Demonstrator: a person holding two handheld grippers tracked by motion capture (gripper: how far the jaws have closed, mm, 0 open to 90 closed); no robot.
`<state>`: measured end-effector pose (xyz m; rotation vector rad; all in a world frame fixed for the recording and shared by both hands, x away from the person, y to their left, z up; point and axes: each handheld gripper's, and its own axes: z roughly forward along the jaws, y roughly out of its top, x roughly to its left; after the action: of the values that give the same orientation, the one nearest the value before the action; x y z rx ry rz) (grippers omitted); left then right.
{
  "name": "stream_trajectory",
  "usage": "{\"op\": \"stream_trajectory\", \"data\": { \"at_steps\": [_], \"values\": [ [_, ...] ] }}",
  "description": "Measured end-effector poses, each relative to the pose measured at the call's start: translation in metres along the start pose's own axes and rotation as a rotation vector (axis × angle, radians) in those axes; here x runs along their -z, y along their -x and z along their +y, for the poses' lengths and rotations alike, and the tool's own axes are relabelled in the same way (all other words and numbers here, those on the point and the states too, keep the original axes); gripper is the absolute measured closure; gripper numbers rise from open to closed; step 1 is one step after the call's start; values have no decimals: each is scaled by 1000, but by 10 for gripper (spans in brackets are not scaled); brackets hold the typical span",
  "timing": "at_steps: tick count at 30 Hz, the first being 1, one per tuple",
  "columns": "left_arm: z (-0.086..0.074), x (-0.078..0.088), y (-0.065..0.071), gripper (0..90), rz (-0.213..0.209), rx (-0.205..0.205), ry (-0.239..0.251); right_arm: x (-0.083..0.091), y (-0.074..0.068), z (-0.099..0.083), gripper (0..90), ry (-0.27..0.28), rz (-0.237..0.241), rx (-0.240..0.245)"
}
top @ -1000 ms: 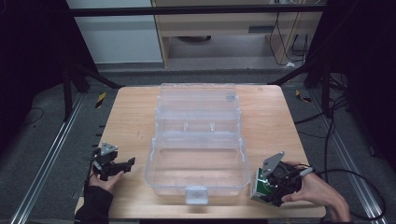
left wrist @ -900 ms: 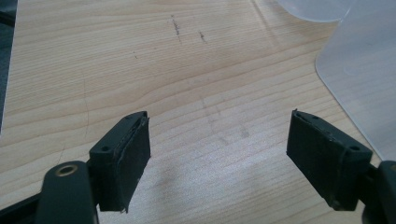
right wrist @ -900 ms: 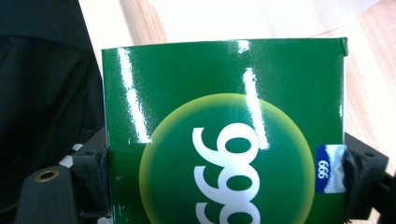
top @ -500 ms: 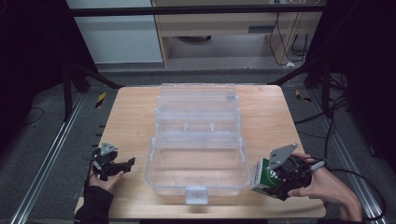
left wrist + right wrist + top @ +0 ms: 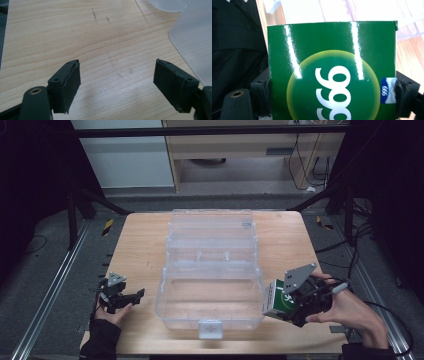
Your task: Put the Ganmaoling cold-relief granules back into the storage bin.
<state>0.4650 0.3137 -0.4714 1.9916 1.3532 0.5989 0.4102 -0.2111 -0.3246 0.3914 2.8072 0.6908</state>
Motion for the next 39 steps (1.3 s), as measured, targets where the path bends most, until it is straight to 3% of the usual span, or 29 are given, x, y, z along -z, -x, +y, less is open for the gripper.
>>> {"op": "stream_trajectory", "data": {
  "at_steps": [18,39],
  "values": [
    [0,0,-1,212,-1,6,5,-7,8,44,157,-2,16,66],
    [0,1,-2,211,-5,4,7,-39,12,79,158,-24,63,124]
  ]
}}
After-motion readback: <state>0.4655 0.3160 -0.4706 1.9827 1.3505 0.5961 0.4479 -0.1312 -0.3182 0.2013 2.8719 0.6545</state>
